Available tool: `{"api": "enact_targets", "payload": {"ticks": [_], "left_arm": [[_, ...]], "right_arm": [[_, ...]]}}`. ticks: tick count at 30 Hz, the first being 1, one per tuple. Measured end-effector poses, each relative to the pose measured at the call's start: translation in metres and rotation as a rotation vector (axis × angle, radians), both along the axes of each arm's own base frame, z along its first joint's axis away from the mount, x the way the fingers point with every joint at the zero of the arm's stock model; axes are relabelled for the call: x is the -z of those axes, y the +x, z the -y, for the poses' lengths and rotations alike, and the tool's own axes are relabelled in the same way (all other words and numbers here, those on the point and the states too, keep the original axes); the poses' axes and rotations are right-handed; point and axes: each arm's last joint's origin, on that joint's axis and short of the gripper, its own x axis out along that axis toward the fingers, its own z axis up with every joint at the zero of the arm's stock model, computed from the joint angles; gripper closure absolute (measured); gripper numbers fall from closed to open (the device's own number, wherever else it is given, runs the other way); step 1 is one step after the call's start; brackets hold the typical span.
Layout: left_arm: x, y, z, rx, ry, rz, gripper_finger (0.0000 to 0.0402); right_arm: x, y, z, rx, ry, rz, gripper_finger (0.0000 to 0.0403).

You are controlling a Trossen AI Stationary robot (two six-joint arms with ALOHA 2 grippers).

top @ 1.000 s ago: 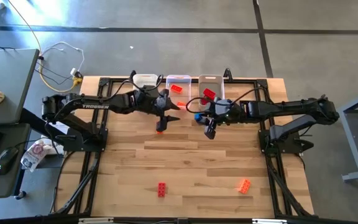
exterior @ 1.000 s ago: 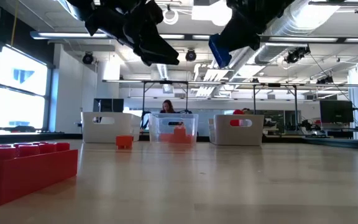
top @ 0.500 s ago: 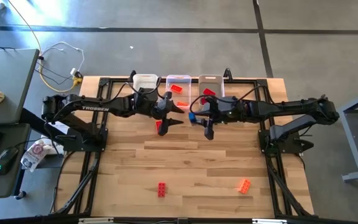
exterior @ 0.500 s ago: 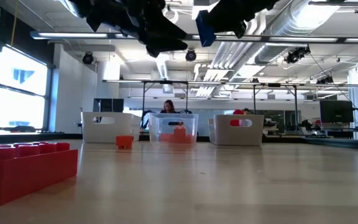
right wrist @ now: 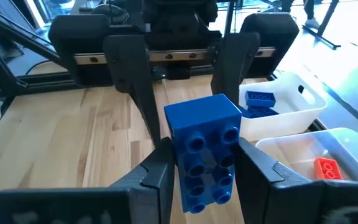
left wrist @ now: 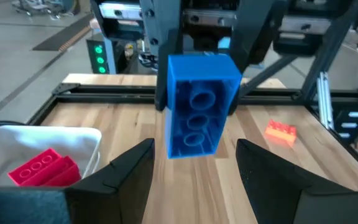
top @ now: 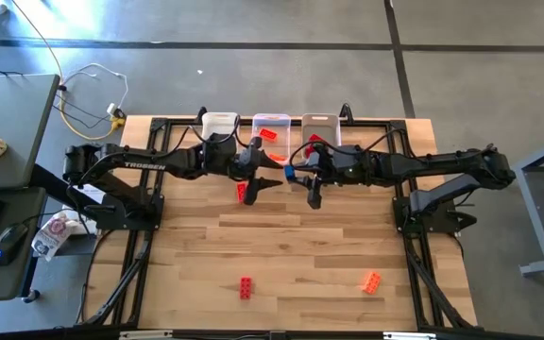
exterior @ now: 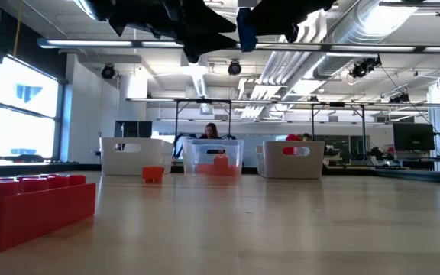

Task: Sort & place blocks by color
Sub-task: Put the blue game piece into the white bin

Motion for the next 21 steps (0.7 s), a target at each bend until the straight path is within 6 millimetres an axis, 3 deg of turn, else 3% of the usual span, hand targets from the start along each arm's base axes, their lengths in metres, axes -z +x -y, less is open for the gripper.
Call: {"api": "enact_targets", "payload": {"ticks": [21], "left_arm": [[-0.0058,0.0021,0.001,-0.092,-0.019,0.06,0.019]], "right_arm": [[-0.0042,0.0012,0.0019,0.064,-0.01,0.047,0.0299]]}}
